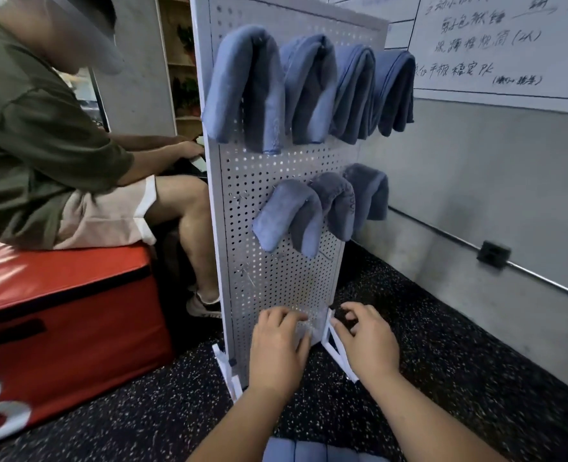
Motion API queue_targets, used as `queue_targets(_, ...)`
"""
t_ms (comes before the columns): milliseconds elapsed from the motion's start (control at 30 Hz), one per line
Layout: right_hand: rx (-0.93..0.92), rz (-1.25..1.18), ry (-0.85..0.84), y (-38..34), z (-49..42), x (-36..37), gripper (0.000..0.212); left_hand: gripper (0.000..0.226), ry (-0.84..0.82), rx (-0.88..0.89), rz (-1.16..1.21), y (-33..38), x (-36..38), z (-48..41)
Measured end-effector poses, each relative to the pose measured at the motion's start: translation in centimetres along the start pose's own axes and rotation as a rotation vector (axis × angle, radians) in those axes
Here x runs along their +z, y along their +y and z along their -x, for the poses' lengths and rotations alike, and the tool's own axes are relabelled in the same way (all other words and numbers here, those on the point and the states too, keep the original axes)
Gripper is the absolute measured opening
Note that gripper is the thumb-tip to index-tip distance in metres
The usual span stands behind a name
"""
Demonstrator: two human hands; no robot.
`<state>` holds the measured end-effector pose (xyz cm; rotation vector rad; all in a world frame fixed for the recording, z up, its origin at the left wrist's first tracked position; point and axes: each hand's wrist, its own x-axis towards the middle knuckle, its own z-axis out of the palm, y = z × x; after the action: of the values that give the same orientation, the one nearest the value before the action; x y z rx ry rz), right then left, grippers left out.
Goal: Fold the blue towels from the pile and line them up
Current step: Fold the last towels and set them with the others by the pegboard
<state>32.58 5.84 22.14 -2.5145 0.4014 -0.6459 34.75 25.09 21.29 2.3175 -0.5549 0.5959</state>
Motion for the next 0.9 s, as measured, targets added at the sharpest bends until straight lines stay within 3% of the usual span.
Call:
queue_targets(267,0.099,0.002,-0.201,6.2,6.6,4.8,0.034,0.029,-0.310,-0.245,0.031,-3.7,5.0,6.7)
queue_targets(500,0.252,0.130,-0.575,12.3,11.0,7.1,0.050,0.039,-0.648,-0.406,-0.015,-6.6,9.2,12.1)
queue_targets(767,0.380,0.193,-0.761,16.8,11.4,8.5,0.053,0.032,-0.759,-0.465,0.044,-6.8,13.9,15.2)
queue_targets(900,0.426,0.211,-0.820,19.2,12.4,9.6,0.056,0.039,-0.850,-0.459,0.015,-6.8,16.4,16.7)
